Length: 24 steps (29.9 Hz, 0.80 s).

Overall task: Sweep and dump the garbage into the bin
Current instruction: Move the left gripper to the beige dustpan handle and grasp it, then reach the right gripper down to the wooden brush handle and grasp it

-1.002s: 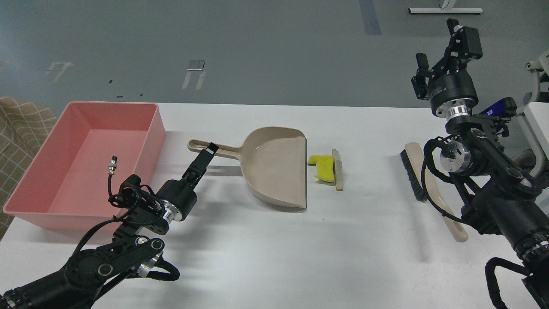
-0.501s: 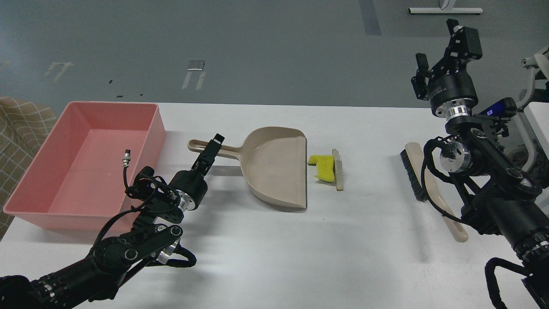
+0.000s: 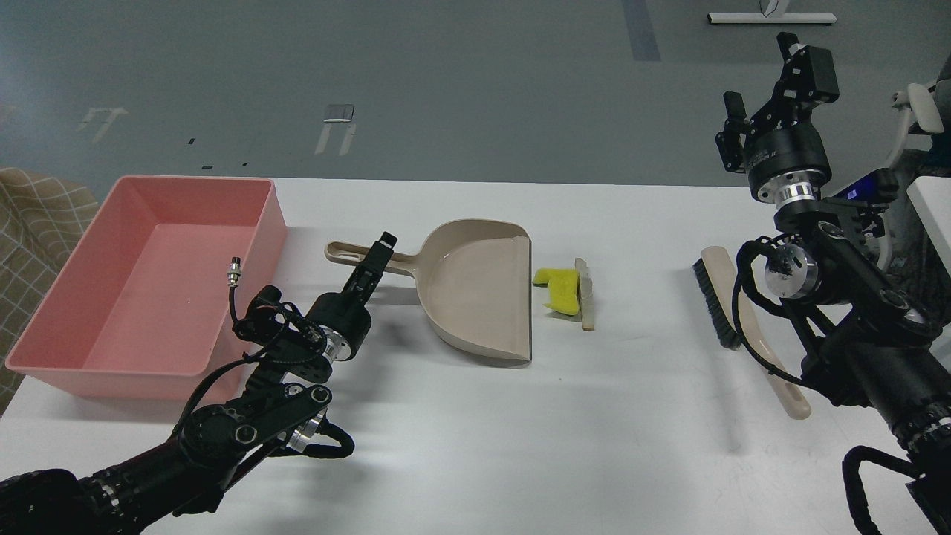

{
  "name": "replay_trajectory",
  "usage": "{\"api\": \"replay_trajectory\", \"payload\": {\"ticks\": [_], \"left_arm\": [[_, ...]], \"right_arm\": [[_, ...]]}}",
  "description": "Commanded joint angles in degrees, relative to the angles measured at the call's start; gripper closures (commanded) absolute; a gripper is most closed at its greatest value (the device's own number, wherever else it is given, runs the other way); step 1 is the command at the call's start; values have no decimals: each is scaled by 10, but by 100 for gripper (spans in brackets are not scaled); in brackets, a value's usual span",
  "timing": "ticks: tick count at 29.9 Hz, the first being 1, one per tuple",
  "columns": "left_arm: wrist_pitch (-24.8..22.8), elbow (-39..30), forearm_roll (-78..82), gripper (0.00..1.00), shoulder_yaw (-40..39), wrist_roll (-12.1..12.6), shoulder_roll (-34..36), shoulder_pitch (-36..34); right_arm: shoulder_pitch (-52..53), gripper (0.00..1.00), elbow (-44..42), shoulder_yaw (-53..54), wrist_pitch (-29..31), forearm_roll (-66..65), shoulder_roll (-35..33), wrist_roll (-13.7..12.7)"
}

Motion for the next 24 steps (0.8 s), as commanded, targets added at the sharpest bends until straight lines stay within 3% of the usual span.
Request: {"api": "replay_trajectory", "payload": {"ticks": [1,5,8,11,15,18,24], "left_arm": [[0,0,1,100,1,18,1,-3],[0,0,2,100,2,18,-1,-4],[1,0,1,100,0,22,1,-6],[6,-2,1,100,-1,29,2,-8],[13,-4,1,100,0,30,2,-7],[13,-3,1,100,1,30,2,-6],[13,-5,3,100,-1,29,-1,-7]], "right_arm": [[-12,0,9,-2,6,-5,-7,-1],[-29,0,44,-35,8,-6,-52,-12],[-53,0,103,-95,9,-8,-127,-16],[-72,0,153,-146,9,-14,-204,-26],[-93,0,242,-251,10,-39,-362,-68],[-89,0,304,-325,10,-75,-450,-85],[-97,0,411,-384,10,-169,-589,-87]]}}
